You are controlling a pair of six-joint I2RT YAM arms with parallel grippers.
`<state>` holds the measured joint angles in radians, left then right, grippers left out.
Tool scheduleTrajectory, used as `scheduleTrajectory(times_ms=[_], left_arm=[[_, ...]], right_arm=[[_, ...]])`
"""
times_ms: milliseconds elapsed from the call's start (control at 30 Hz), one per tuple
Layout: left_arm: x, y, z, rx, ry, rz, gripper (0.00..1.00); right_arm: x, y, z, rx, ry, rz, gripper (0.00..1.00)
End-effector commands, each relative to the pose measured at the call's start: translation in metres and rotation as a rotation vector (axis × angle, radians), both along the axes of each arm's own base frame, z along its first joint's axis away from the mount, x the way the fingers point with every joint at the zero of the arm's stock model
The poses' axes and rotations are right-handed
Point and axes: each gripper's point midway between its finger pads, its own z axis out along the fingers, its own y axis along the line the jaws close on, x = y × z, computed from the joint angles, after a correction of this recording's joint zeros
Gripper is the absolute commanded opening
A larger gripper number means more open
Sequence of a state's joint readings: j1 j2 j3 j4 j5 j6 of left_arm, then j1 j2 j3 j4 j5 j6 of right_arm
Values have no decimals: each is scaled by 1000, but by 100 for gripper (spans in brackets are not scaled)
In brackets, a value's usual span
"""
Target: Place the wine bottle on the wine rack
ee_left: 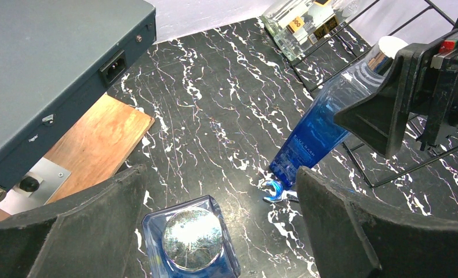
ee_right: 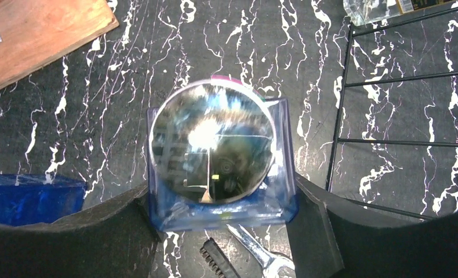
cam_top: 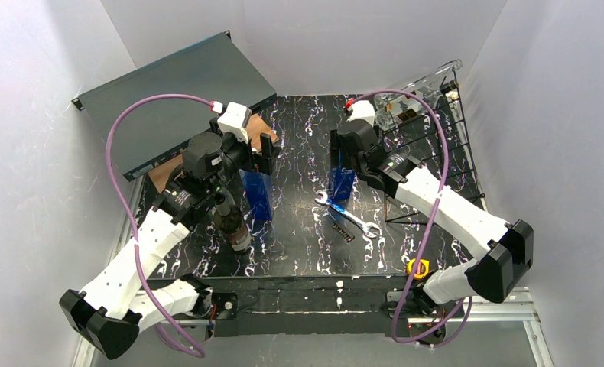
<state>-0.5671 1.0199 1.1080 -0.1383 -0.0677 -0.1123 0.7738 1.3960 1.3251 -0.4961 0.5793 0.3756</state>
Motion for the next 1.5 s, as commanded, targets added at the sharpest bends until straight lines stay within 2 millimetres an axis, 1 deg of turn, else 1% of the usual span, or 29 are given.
scheduleTrajectory(times_ms=[0,100,167,300,400,433,467,500,533,633,767,833,867,933,967,1033,1067,1133,1200,1233,1300,1467], left_arm=[[-3,2,23,-29,-50,3,99],[-2,1,21,-26,-45,1,99],[-2,0,19,-26,-41,-2,99],[-2,0,19,-24,-38,-1,99],[-4,2,22,-28,-49,-1,99],[-4,2,23,-28,-50,2,99],[-3,2,21,-25,-46,4,99],[-2,2,21,-25,-45,4,99],[-2,1,20,-24,-43,2,99],[-1,-1,18,-24,-38,-4,99],[-2,1,21,-23,-41,0,99],[-3,2,23,-27,-49,0,99],[-4,3,23,-26,-52,6,99],[-3,1,21,-26,-45,-3,99],[-3,0,20,-27,-43,-5,99],[-4,1,23,-30,-46,-2,99],[-5,2,24,-32,-52,-1,99],[-3,2,22,-26,-47,5,99],[-2,0,20,-25,-39,-4,99],[-3,1,21,-26,-42,-1,99],[-3,1,22,-26,-45,-1,99],[-2,2,21,-21,-45,6,99]], right_arm=[[11,4,8,34,-56,-37,76],[12,8,7,29,-51,-13,79],[12,10,8,36,-55,-6,78],[12,12,8,47,-59,4,66],[15,9,5,35,-60,-24,52],[16,8,6,39,-62,-39,47],[19,6,6,37,-66,-64,39],[20,4,10,37,-72,-84,35],[22,3,12,33,-74,-101,29],[28,-3,23,19,-96,-150,1],[34,-15,48,12,-179,-179,1],[39,-22,59,46,-222,-193,1],[42,-30,65,79,-250,-212,1],[59,-61,89,246,-371,-244,1],[65,-72,93,275,-393,-268,1],[74,-87,104,283,-475,-308,1],[78,-91,109,273,-517,-317,1],[84,-97,116,251,-614,-326,1],[96,-103,121,195,-673,-356,1],[104,-109,132,156,-700,-388,1],[109,-112,141,147,-712,-405,1],[127,-119,145,115,-703,-456,1]])
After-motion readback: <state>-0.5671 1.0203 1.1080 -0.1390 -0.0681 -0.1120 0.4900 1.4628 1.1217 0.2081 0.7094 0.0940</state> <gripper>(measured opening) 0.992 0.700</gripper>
